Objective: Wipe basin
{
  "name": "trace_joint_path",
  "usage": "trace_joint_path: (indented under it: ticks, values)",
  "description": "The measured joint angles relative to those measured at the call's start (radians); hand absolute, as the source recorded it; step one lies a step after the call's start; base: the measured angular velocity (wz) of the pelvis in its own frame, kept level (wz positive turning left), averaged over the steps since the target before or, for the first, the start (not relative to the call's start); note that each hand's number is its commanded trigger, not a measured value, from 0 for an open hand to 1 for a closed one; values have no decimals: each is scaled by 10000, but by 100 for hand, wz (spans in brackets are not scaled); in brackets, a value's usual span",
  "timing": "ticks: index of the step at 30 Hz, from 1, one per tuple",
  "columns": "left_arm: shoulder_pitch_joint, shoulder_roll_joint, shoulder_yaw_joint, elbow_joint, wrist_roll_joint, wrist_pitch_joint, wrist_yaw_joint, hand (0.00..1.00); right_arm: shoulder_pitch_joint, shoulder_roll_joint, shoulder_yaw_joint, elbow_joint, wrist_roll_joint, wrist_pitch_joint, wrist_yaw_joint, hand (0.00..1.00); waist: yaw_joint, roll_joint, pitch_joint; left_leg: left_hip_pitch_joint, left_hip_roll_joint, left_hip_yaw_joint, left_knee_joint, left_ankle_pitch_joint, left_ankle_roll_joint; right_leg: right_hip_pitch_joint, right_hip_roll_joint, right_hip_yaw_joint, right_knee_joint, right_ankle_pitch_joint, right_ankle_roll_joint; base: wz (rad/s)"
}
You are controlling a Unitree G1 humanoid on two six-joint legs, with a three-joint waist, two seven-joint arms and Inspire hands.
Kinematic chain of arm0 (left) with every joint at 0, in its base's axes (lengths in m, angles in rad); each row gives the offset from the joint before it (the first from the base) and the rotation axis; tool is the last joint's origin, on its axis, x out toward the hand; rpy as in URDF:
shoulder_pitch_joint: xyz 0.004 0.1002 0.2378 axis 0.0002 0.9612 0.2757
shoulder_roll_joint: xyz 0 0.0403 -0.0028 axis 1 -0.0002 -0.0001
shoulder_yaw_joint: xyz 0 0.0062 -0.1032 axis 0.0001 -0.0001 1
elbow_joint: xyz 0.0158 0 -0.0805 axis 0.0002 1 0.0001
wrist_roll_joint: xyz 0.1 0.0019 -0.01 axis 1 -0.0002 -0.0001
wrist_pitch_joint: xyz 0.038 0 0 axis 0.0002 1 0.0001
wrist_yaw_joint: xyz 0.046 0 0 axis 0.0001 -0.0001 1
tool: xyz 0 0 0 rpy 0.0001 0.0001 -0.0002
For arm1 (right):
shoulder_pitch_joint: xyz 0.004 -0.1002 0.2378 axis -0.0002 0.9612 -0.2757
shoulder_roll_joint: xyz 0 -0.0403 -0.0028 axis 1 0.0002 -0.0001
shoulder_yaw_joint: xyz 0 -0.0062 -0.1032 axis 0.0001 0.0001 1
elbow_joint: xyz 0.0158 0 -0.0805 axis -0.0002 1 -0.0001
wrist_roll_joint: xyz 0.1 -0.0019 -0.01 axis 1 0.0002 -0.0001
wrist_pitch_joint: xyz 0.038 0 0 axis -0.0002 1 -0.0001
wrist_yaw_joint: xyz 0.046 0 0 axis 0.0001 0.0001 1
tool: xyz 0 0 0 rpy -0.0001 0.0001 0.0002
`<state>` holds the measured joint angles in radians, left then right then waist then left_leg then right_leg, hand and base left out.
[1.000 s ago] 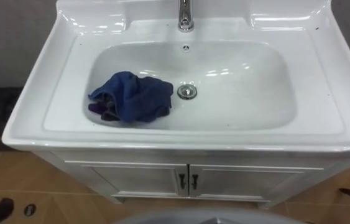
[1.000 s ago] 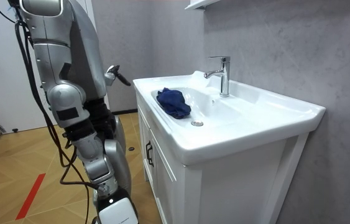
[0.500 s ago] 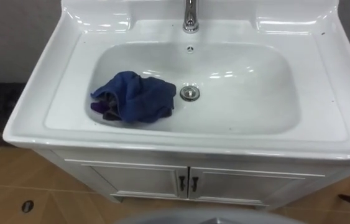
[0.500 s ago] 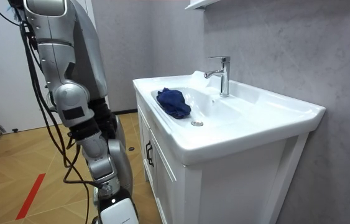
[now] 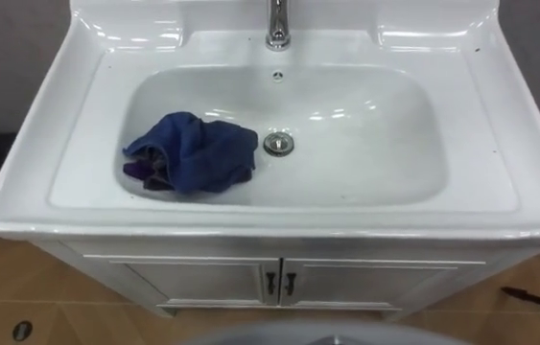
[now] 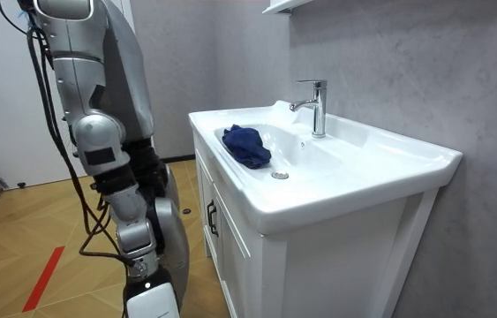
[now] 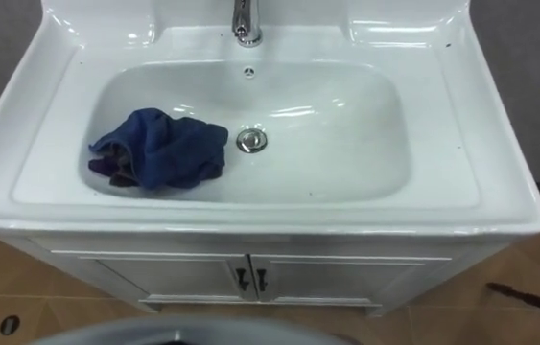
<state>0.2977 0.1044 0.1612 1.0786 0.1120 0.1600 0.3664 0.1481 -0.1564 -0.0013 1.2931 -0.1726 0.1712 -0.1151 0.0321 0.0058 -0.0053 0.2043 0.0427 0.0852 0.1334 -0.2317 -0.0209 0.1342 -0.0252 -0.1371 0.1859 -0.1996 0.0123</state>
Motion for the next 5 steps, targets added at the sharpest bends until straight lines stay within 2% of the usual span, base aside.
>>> trace_joint_path:
  ticks: [5]
  values:
    - [-199,-1,-422,31,297,96,-586,0,-51,116,15,-24,30,50,104,0,-56,-81,46,-5,11,86,-1,-30,3,-63,32,137,1,2,3,-5]
